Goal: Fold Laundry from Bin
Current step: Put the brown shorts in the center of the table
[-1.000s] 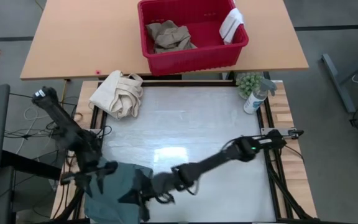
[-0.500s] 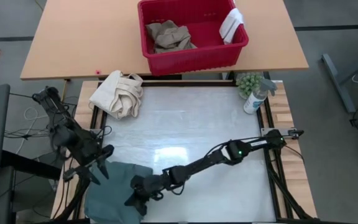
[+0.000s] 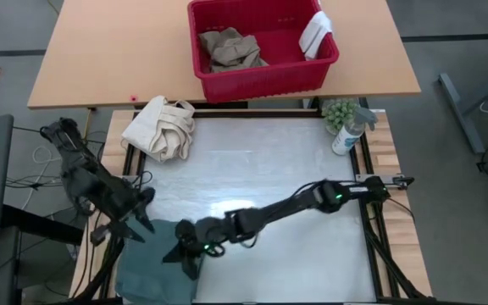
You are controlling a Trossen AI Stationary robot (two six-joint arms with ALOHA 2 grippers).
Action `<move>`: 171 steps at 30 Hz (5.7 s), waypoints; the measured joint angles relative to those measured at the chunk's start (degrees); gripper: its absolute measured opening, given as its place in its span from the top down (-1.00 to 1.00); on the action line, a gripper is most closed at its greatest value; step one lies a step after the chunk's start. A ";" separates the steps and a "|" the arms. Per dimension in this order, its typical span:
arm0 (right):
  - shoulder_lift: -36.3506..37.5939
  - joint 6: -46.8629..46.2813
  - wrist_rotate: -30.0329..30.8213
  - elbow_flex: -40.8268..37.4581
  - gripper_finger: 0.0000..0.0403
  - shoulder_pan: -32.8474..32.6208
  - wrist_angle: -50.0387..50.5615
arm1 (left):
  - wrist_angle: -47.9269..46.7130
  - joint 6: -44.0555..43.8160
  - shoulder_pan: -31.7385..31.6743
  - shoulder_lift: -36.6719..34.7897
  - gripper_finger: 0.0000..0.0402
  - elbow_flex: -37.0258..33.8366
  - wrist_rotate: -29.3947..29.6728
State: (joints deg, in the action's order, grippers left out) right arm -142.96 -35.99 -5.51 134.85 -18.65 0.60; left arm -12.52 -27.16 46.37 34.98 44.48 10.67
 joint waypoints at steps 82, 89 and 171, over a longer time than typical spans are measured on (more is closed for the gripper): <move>40.21 56.04 14.33 0.02 0.68 73.31 74.09 | -12.05 27.86 -105.66 82.54 0.14 88.67 -8.91; 41.12 56.96 12.40 0.02 0.68 73.67 73.95 | -13.62 29.25 -105.38 72.84 0.14 90.12 -12.86; 37.20 53.31 4.52 -0.99 0.68 74.40 28.61 | -9.16 24.26 -98.86 84.78 -0.15 90.10 -26.11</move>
State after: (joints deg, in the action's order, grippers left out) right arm -105.76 17.32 -1.00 133.85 55.75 29.21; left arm -21.68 -2.89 -52.49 119.77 134.58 -15.44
